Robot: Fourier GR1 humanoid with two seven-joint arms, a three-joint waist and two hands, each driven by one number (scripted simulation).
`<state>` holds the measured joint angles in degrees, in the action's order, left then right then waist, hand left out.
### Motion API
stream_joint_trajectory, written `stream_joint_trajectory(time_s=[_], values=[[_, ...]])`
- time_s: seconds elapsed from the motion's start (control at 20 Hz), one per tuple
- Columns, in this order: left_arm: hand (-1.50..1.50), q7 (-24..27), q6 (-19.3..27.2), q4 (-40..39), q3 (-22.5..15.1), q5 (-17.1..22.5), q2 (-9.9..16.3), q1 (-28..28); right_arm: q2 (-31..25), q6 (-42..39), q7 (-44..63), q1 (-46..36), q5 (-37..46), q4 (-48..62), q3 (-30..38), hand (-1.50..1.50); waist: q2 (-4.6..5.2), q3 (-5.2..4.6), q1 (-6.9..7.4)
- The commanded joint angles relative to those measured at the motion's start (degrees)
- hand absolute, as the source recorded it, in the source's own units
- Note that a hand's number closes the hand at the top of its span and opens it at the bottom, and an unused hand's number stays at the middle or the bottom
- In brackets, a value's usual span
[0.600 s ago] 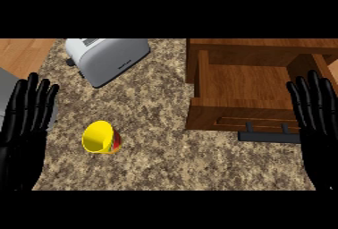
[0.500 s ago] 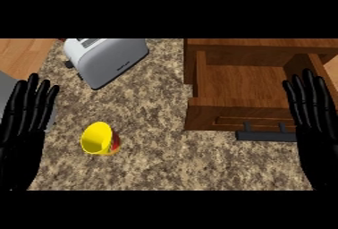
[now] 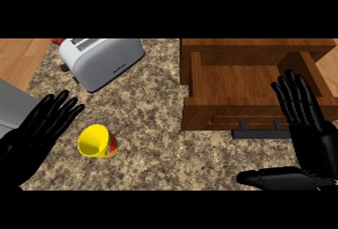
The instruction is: Pick up the cup, place it into the drawer and close the drawer
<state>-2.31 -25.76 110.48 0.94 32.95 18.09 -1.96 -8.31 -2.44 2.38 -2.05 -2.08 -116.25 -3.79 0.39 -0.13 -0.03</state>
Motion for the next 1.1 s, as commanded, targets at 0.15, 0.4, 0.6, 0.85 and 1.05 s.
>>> stream_joint_trajectory(time_s=[0.15, 0.4, 0.6, 0.85, 1.05], values=[[-1.5, -3.6, -9.2, -13.6, 6.9, 12.0, 6.3, 5.8, -1.0, -2.2, 2.7, -7.2, -1.9, 7.5, 2.4, -1.5, -0.3, 0.12, 0.11], [-1.5, 2.1, -13.4, -26.3, 5.8, 0.0, 3.1, 10.0, -1.1, -3.8, 1.1, -6.9, -2.9, 6.8, 3.8, -1.5, -0.3, 0.11, -0.21], [-1.5, 9.9, -19.9, -36.8, 9.2, -5.5, 4.9, 10.7, -3.0, -5.2, 1.7, -10.3, -4.5, 9.0, 6.7, -1.5, -0.24, 0.08, -0.28], [-1.5, 22.2, -18.0, -47.5, 7.9, -20.2, 1.3, 11.4, -0.7, -2.8, 0.0, -12.1, -0.9, 11.5, 4.9, -1.5, -0.11, 0.05, -0.26], [-1.5, 30.7, -15.8, -56.7, 6.3, -29.1, 0.8, 15.1, -1.0, -4.1, 1.5, -10.4, -2.1, 9.2, 5.2, -1.5, -0.19, 0.05, -0.55]])
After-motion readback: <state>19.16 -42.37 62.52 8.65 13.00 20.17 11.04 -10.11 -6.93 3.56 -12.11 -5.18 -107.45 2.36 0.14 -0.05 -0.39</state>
